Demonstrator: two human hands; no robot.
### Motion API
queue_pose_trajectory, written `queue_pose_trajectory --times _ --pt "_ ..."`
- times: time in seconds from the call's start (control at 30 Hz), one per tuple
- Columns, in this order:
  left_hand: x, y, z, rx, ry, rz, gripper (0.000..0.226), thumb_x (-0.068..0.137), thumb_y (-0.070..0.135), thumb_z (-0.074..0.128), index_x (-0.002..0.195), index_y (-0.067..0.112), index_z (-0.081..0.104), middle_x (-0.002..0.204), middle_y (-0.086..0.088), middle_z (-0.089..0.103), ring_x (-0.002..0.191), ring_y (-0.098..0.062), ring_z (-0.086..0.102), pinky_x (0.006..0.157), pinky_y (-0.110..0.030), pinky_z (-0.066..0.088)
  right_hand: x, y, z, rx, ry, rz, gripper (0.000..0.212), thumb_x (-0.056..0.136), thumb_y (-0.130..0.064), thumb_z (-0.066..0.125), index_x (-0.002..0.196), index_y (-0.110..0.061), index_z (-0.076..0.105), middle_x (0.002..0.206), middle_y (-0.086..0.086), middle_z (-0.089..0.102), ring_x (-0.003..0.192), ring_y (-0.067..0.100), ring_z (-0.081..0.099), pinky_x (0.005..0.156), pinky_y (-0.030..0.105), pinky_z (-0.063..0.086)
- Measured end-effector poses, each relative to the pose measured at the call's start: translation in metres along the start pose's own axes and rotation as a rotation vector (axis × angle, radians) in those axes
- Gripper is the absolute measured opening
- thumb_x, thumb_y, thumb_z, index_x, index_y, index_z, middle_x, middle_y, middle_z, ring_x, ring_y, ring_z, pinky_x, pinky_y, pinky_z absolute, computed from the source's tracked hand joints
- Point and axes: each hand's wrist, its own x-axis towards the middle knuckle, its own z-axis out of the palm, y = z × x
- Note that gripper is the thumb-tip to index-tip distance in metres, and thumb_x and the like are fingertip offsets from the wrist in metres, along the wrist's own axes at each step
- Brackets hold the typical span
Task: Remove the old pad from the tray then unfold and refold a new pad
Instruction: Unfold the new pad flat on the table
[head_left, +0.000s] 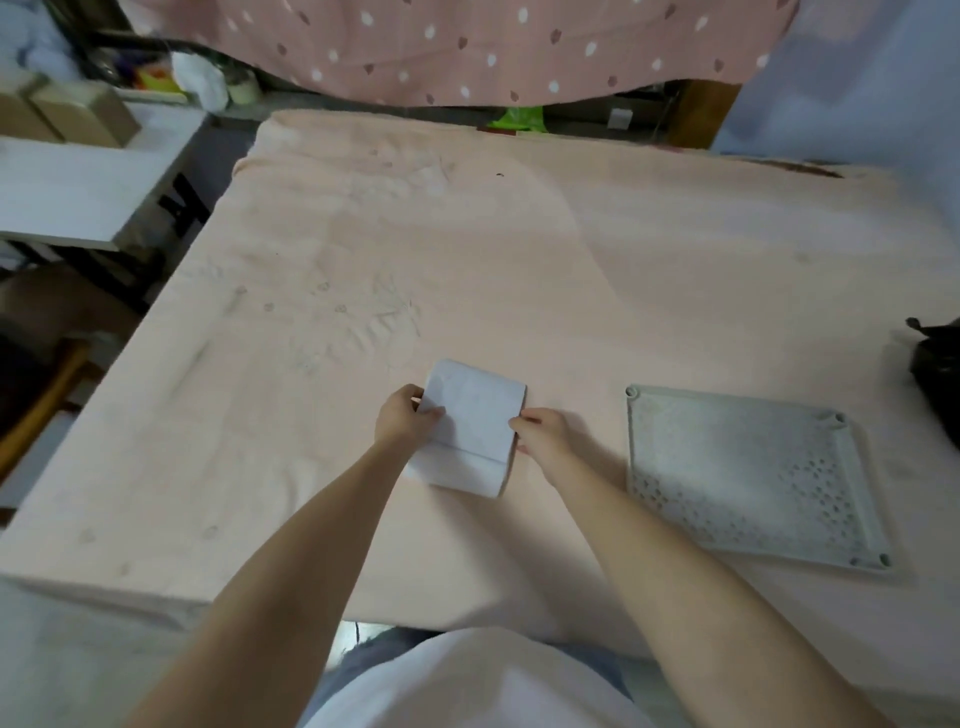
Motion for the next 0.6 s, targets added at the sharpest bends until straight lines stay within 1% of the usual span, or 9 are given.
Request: queue_pose_trajectory --times 0.03,0.07,0.17,0.27,0.3,0.37,0.43,0.53,0.6 --pt "0.000 -0.005 -0.006 -0.048 -0.001 -0.021 0.028 0.081 0.023 0.070 0.103 0.010 0.061 0.093 -0.008 0.066 0.087 -0.027 0.062 0.071 -0.028 0.044 0.000 -0.001 0.007 -0.003 -0.008 -0.005 0.026 0.084 0.003 0.055 0.107 0.015 0.059 0.116 0.033 0.059 0.106 0.039 0.060 0.095 0.051 0.045" --pt "0.000 -0.010 -0.012 -0.102 -0.004 -0.040 0.027 0.080 0.022 0.071 0.103 0.010 0.061 0.089 -0.008 0.066 0.082 -0.025 0.062 0.069 -0.028 0.045 -0.001 -0.002 0.014 -0.009 -0.021 -0.010 0.025 0.084 0.003 0.055 0.106 0.014 0.060 0.115 0.032 0.061 0.106 0.038 0.061 0.094 0.050 0.046" --pt "0.004 -0.027 -0.033 -0.262 -0.015 -0.072 0.023 0.079 0.019 0.074 0.098 0.012 0.062 0.082 -0.005 0.065 0.074 -0.021 0.059 0.064 -0.025 0.044 -0.003 -0.005 0.037 -0.020 -0.044 -0.021 0.023 0.083 0.002 0.056 0.104 0.011 0.061 0.102 0.027 0.065 0.095 0.032 0.061 0.087 0.045 0.050" --pt "0.006 -0.042 -0.056 -0.411 -0.043 -0.102 0.016 0.078 0.016 0.075 0.084 0.017 0.060 0.072 0.002 0.064 0.067 -0.018 0.059 0.055 -0.023 0.045 -0.007 -0.010 0.062 -0.027 -0.026 -0.035 0.029 0.083 0.002 0.057 0.112 0.004 0.059 0.110 0.022 0.063 0.102 0.034 0.061 0.092 0.044 0.050" --pt "0.008 -0.047 -0.062 -0.444 -0.065 -0.105 0.016 0.077 0.015 0.075 0.080 0.018 0.060 0.072 0.002 0.064 0.066 -0.018 0.059 0.056 -0.023 0.047 -0.010 -0.012 0.071 -0.040 -0.005 -0.037 0.031 0.083 0.002 0.057 0.114 0.002 0.058 0.107 0.018 0.063 0.098 0.031 0.061 0.087 0.038 0.051" --pt "0.011 -0.055 -0.075 -0.477 -0.123 -0.102 0.016 0.078 0.012 0.075 0.079 0.017 0.060 0.074 -0.001 0.065 0.068 -0.021 0.060 0.064 -0.029 0.051 -0.016 -0.016 0.087 -0.050 0.057 -0.034 0.032 0.082 0.003 0.055 0.114 -0.001 0.058 0.099 0.012 0.060 0.086 0.022 0.056 0.069 0.024 0.046" --pt "0.016 -0.061 -0.088 -0.467 -0.178 -0.084 0.014 0.080 0.010 0.073 0.090 0.010 0.063 0.080 -0.006 0.066 0.073 -0.023 0.061 0.069 -0.032 0.052 -0.021 -0.018 0.102 -0.039 0.104 -0.022 0.031 0.082 0.002 0.052 0.112 -0.001 0.058 0.093 0.007 0.056 0.081 0.020 0.052 0.054 0.018 0.038" --pt "0.025 -0.070 -0.098 -0.375 -0.237 -0.049 0.026 0.083 0.008 0.068 0.107 0.000 0.062 0.093 -0.012 0.064 0.084 -0.025 0.061 0.081 -0.040 0.053 -0.031 -0.017 0.118 -0.007 0.136 -0.009 0.029 0.084 -0.002 0.050 0.112 -0.003 0.058 0.081 -0.002 0.055 0.077 0.018 0.050 0.054 0.019 0.036" --pt "0.027 -0.075 -0.100 -0.291 -0.264 -0.025 0.027 0.085 0.009 0.063 0.110 -0.001 0.063 0.093 -0.011 0.063 0.085 -0.025 0.060 0.083 -0.043 0.053 -0.038 -0.013 0.124 0.017 0.151 -0.006 0.030 0.085 -0.002 0.050 0.114 -0.006 0.057 0.087 0.000 0.059 0.077 0.017 0.051 0.057 0.022 0.038"
